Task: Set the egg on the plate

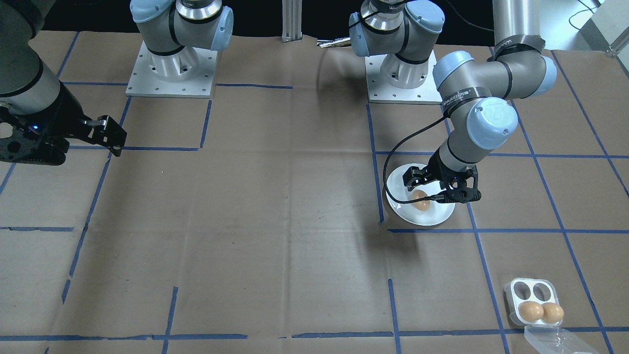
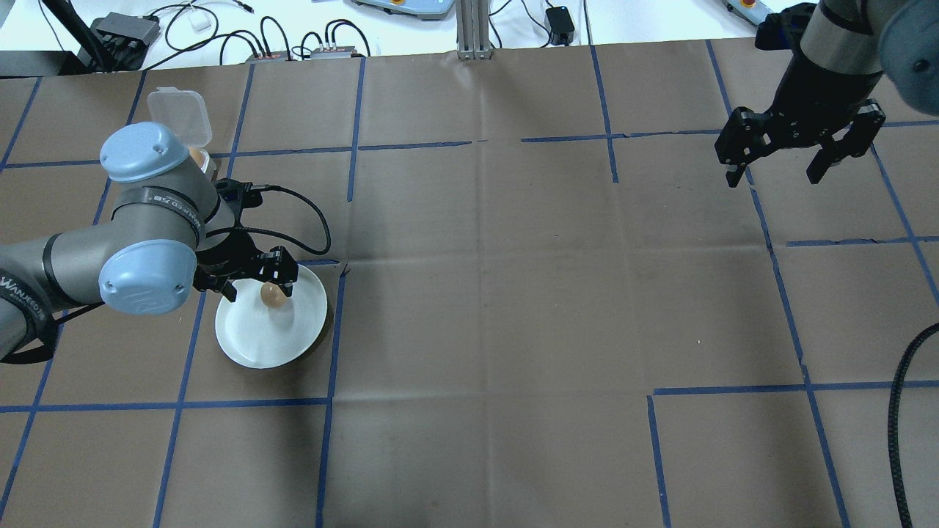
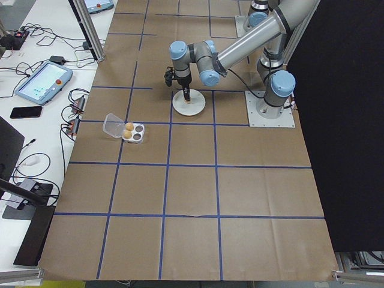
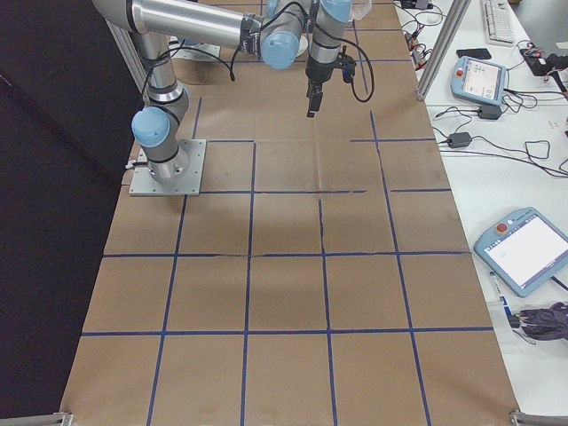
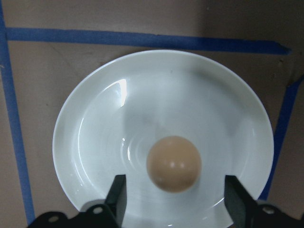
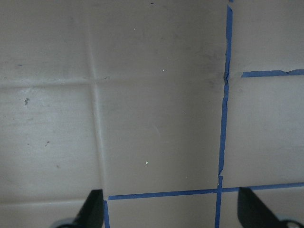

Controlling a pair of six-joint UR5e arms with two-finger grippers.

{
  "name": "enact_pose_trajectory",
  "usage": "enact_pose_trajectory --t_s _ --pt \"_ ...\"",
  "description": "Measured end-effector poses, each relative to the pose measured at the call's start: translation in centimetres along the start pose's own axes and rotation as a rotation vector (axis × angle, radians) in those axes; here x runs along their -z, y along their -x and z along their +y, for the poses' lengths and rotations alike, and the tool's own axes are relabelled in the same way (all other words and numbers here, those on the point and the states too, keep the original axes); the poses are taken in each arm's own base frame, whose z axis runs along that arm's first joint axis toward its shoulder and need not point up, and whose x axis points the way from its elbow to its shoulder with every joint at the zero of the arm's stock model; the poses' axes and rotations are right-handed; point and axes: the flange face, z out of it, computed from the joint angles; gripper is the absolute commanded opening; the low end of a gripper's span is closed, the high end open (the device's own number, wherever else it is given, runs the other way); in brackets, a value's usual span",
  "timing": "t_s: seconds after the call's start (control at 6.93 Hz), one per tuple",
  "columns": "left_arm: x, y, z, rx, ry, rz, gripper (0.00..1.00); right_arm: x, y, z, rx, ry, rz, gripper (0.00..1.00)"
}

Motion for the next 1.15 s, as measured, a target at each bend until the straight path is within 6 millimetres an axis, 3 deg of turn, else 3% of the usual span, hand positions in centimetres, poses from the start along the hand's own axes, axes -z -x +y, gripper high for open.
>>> enact_pose_trajectory --t_s 0.43,0.72,1.15 --pt "8.1 0.4 -0.1 0.005 -0.105 -0.011 0.99 0.0 0.0 0.0 0.000 -0.001 -0.001 1.00" --pt "11.2 2.8 -3.8 0.011 -0.129 -0.011 0.99 0.0 0.0 0.0 0.000 0.000 0.000 1.00" --pt "12.2 10.7 -11.7 0.008 -0.147 -0.016 0.99 0.0 0.0 0.0 0.000 0.001 0.000 1.00"
